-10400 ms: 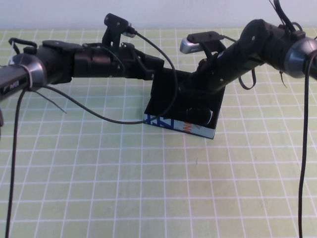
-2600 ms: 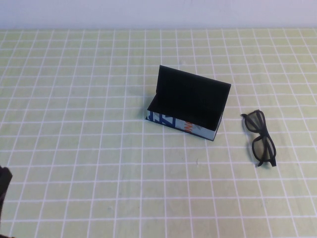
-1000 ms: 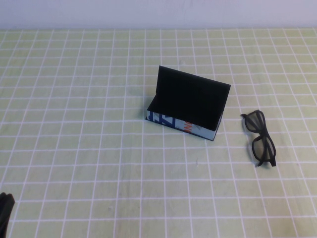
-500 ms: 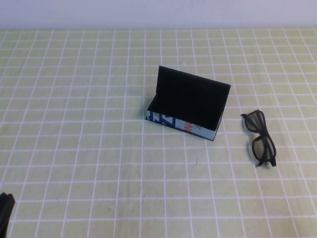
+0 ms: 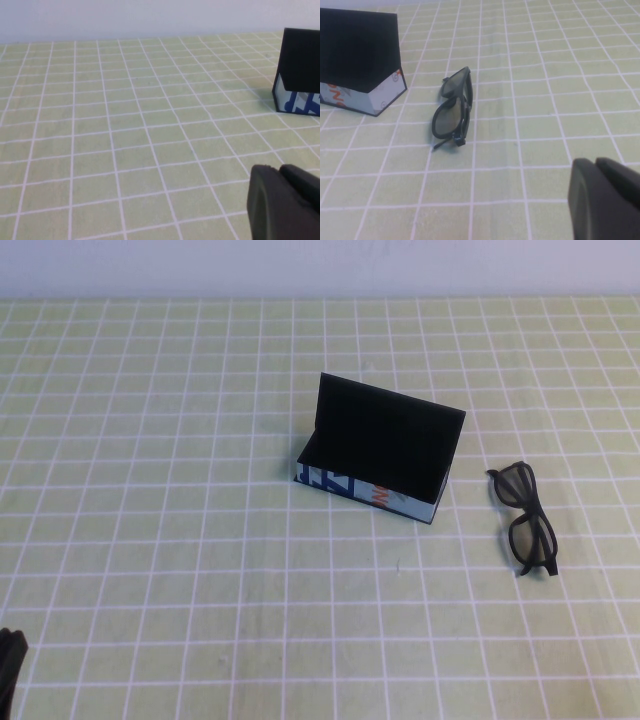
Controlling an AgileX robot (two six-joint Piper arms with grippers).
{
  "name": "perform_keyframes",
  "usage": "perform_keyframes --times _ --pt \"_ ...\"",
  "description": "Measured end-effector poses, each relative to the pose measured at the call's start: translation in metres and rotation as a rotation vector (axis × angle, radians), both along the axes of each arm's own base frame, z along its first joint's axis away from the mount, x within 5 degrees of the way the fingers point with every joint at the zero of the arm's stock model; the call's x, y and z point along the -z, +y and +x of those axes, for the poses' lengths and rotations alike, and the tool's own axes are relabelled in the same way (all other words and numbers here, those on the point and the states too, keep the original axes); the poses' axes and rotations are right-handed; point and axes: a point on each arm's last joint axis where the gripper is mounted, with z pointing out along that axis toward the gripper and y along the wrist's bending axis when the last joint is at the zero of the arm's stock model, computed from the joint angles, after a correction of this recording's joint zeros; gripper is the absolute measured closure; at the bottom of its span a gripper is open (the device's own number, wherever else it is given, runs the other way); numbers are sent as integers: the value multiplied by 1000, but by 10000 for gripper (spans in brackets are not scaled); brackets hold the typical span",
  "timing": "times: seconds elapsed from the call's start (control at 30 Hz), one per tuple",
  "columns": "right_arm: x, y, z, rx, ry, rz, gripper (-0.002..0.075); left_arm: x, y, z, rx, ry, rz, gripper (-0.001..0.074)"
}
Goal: Take glasses out of glasses case
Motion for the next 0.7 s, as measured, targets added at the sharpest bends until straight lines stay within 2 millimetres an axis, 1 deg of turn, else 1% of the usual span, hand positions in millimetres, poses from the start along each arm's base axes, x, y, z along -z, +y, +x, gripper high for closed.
perform_keyframes --times 0.13,0.23,0.37,0.43,0.63,0.7 --pt "0 0 0 1 0 2 742 1 7 1 -85 13 -30 737" --pt "0 0 0 1 0 2 742 -4 14 3 -160 -37 -33 737" --pt "0 0 0 1 0 2 742 -9 12 1 -139 -115 29 737" --pt "0 0 0 1 0 2 742 -4 10 -2 -119 -71 43 737" --pt "0 0 0 1 0 2 743 14 15 -17 -163 85 77 737" --pt "0 0 0 2 -3 2 743 16 15 -18 -167 100 81 737"
